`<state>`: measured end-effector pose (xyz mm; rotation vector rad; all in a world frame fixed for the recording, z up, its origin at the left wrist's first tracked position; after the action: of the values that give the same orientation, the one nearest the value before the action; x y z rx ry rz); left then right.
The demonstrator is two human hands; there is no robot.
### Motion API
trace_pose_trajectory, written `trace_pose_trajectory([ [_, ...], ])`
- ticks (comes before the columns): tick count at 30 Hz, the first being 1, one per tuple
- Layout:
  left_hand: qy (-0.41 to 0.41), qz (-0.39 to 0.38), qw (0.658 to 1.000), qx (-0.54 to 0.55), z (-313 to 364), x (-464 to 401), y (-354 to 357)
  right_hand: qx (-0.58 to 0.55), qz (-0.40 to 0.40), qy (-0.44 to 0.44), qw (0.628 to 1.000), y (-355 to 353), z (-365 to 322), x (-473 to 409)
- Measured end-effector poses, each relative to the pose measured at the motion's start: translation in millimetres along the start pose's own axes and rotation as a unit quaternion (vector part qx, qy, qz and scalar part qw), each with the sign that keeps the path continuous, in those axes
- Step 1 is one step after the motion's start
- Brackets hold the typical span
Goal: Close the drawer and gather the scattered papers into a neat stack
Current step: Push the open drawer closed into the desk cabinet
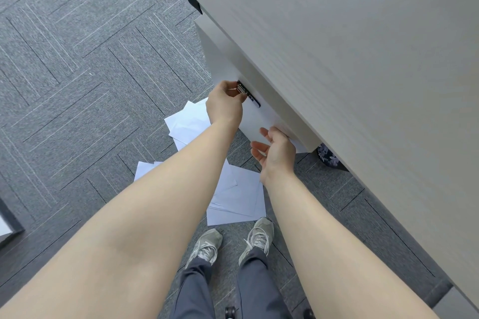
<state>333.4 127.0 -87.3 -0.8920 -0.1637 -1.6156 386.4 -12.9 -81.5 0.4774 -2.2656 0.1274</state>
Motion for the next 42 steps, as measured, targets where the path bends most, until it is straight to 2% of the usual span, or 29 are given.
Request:
trace_pose_trajectory([
  [4,0.026,0.002,0.999,-0.026,1,1,-2,0.003,-0.008,-0.008,1.0,-1,1,1],
  [7,0.095,0.025,0.986,-0.134,3,2,-4,0.01,-0.019,-0.01,1.0,-3,0,2],
  [9,0.16,0.046,0.956,-0.241,4,0,-5,0.021,-0.03,-0.01,0.999,-5,-1,3],
  [12,0.247,0.066,0.883,-0.393,7,-2,-3,0.039,-0.043,-0.01,0.998,-7,-1,2],
  [15,0.294,0.06,0.827,-0.476,6,-5,-2,0.06,-0.054,-0.014,0.997,-8,0,0],
  [17,0.312,0.06,0.81,-0.493,4,-7,-1,0.068,-0.062,-0.017,0.996,-9,0,-1],
  [22,0.333,0.063,0.794,-0.504,2,-7,0,0.089,-0.08,-0.032,0.992,-6,1,-3],
  [26,0.333,0.059,0.814,-0.473,2,-7,-1,0.087,-0.083,-0.04,0.992,-3,2,-5],
  [29,0.308,0.051,0.858,-0.407,-3,-13,-3,0.081,-0.078,-0.05,0.992,1,6,-7],
  [32,0.285,0.006,0.909,-0.304,-12,-20,-4,0.073,-0.066,-0.061,0.993,5,10,-8],
  [37,0.235,-0.012,0.922,-0.309,-14,-22,-5,0.077,-0.047,-0.09,0.992,9,14,-8],
  [42,0.142,-0.058,0.955,-0.253,-61,-15,-43,0.172,-0.066,-0.122,0.975,18,33,-4],
])
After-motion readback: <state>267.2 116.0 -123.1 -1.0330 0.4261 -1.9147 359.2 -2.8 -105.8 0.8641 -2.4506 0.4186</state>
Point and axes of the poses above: each hand's wrist, its own x-axis away from the middle knuckle, its own y-axis out of the palm, z = x × y, the point moved 3 cm from there along -x, towards the middle knuckle, and after that the axes turned 10 degrees about -y, right-handed, at the moved point
